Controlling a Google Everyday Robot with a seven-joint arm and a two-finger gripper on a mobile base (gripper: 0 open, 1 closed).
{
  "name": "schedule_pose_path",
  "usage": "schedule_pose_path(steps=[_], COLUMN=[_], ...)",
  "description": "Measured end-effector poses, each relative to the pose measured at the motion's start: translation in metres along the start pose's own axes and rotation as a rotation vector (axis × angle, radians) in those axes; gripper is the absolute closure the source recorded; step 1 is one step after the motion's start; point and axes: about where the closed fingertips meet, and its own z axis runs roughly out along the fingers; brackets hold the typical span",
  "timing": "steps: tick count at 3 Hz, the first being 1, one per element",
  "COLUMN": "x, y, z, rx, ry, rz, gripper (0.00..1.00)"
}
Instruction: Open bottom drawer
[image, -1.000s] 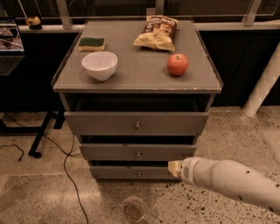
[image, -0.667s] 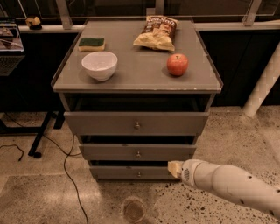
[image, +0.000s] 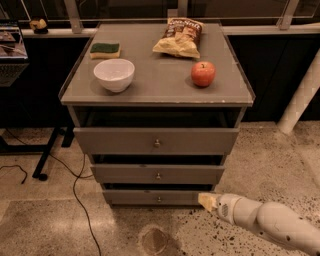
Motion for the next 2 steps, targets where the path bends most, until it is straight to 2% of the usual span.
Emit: schedule_pose_path(steps=[1, 2], x=[0.023, 0.044], y=[-0.020, -0.037], z=[0.015, 0.034], rx=[-0.012, -0.003], ry=[0.021, 0.057], rz=[0.042, 0.084], gripper=[1.00, 1.00])
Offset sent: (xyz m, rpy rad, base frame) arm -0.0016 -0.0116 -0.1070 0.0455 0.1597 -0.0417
